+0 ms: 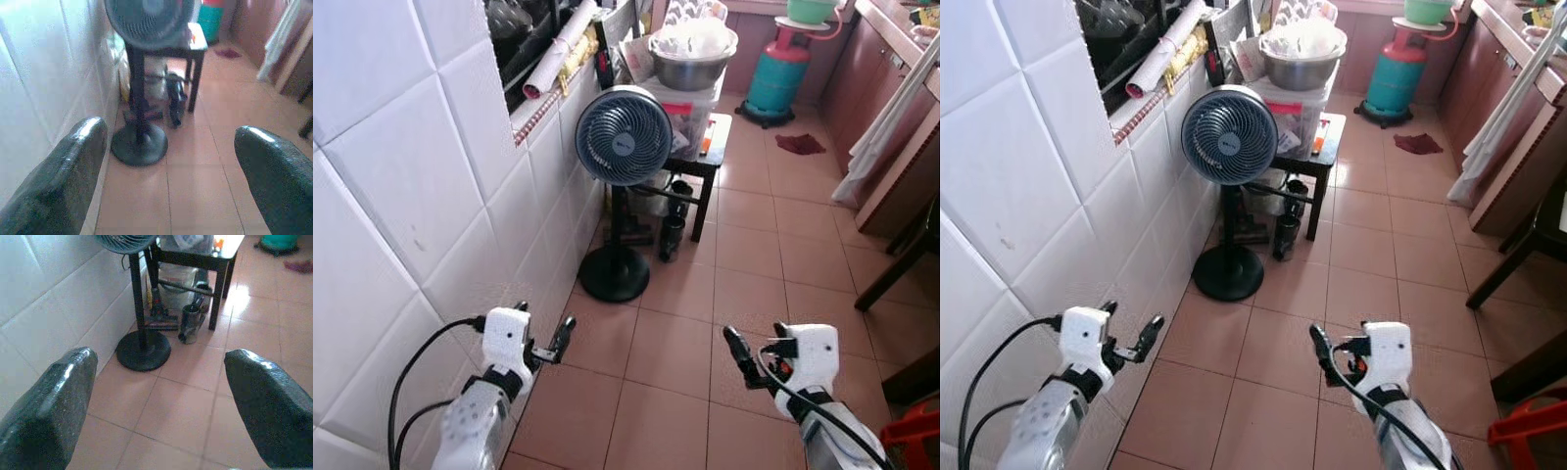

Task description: Setting the table

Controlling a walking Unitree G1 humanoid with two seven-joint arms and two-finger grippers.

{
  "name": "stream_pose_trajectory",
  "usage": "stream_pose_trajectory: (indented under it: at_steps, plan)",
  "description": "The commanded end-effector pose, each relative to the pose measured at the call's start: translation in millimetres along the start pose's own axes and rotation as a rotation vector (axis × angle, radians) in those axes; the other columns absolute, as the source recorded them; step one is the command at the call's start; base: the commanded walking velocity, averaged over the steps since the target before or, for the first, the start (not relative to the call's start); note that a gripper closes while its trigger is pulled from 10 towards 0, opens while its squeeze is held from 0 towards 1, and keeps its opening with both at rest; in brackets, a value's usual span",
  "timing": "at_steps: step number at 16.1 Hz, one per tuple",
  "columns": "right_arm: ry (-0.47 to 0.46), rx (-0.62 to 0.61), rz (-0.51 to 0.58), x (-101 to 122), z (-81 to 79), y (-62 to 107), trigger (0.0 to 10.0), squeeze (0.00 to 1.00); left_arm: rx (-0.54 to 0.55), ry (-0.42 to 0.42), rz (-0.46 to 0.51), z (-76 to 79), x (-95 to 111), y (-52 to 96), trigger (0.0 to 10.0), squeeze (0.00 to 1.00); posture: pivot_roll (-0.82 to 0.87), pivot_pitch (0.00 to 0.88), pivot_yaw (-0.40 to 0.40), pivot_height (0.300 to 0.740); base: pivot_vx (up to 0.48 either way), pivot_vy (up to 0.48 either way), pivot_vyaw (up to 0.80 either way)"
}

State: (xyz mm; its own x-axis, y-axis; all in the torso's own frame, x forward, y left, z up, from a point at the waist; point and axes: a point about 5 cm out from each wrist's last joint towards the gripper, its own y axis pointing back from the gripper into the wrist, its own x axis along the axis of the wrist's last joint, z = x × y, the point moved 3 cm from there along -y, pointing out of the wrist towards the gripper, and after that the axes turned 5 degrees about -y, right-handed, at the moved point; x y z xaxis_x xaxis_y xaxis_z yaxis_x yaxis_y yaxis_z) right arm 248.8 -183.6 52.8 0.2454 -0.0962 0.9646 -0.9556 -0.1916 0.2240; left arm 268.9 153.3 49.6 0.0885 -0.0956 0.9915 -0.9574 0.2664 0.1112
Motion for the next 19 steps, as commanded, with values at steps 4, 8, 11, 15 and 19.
stream_pose_trajectory:
  at_steps: [4, 8, 11, 15, 19]
  plan:
    - [-0.031, 0.019, -0.047, -7.2, -12.3, 6.7, 10.0, 0.0, 0.02, -0.093, -0.016, -11.5, 7.5, 5.0, 10.0, 0.0, 0.11, 0.0, -0.043, 0.74, 0.0, 0.0, 0.0]
    - [0.025, -0.08, 0.022, 8.3, -0.8, -0.6, 10.0, 0.0, -0.034, -0.102, -0.013, -6.8, 12.3, -1.7, 10.0, 0.0, 0.11, 0.0, -0.03, 0.74, 0.0, 0.0, 0.0]
    - [0.003, -0.171, 0.04, 14.6, 10.9, 1.2, 10.0, 0.0, 0.083, -0.065, -0.057, -10.5, 4.9, -5.0, 10.0, 0.0, 0.09, 0.0, -0.009, 0.74, 0.0, 0.0, 0.0]
    - [-0.014, -0.182, 0.065, 17.5, 6.9, -1.6, 10.0, 0.0, 0.095, -0.061, -0.031, -14.2, 8.4, -7.7, 10.0, 0.0, 0.09, 0.0, -0.01, 0.74, 0.0, 0.0, 0.0]
    - [-0.032, -0.215, 0.07, 21.2, 8.8, -5.7, 10.0, 0.0, 0.094, -0.029, 0.002, -13.9, 15.1, -12.4, 10.0, 0.0, 0.07, 0.0, -0.003, 0.74, 0.0, 0.0, -0.8]
